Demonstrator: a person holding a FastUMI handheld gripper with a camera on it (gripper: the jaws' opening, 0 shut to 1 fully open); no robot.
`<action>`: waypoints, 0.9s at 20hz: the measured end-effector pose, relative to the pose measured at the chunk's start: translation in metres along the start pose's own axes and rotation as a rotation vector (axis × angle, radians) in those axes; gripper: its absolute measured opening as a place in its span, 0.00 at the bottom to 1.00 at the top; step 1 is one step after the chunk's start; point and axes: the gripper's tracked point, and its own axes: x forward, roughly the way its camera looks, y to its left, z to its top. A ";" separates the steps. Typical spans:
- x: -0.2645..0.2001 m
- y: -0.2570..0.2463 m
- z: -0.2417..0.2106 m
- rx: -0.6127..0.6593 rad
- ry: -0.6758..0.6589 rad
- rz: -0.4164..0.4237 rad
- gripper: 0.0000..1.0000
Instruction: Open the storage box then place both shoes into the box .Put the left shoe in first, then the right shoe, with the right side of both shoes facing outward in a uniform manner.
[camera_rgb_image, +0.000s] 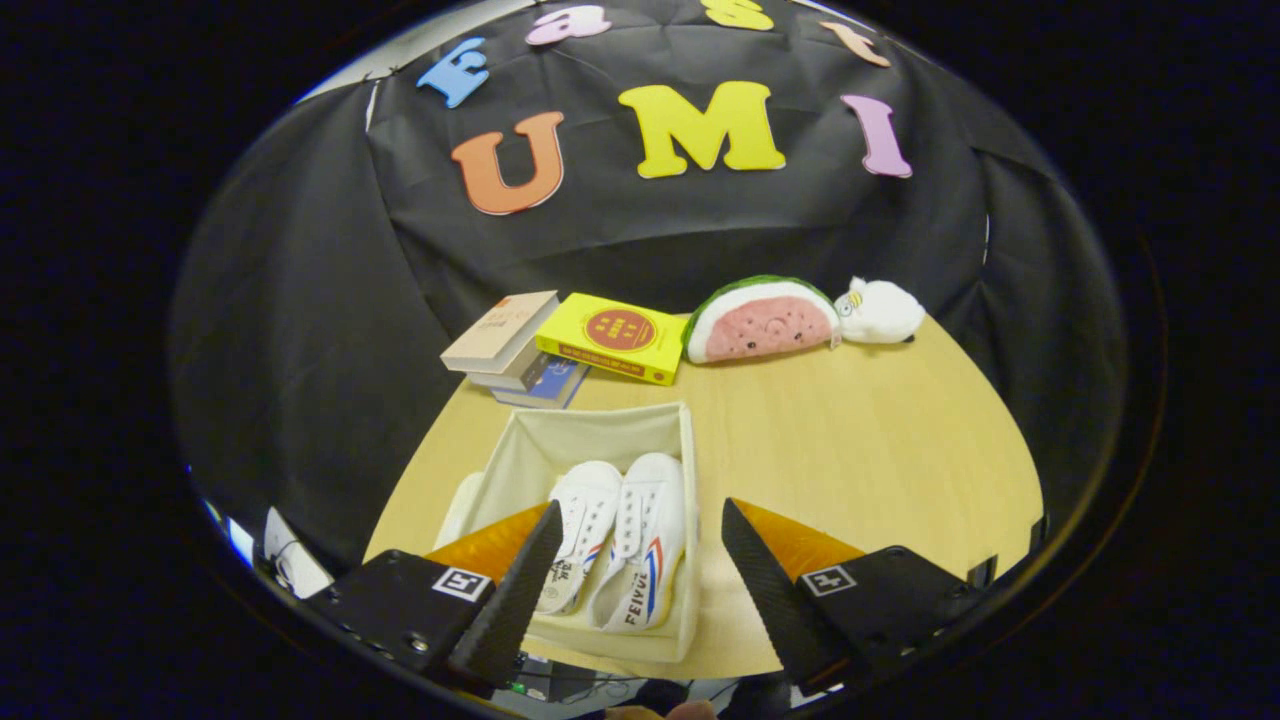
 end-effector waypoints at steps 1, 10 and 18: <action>-0.010 -0.009 0.012 -0.029 -0.041 -0.032 0.96; -0.095 -0.052 0.094 -0.039 -0.376 -0.168 0.96; -0.141 -0.067 0.103 -0.001 -0.504 -0.192 0.96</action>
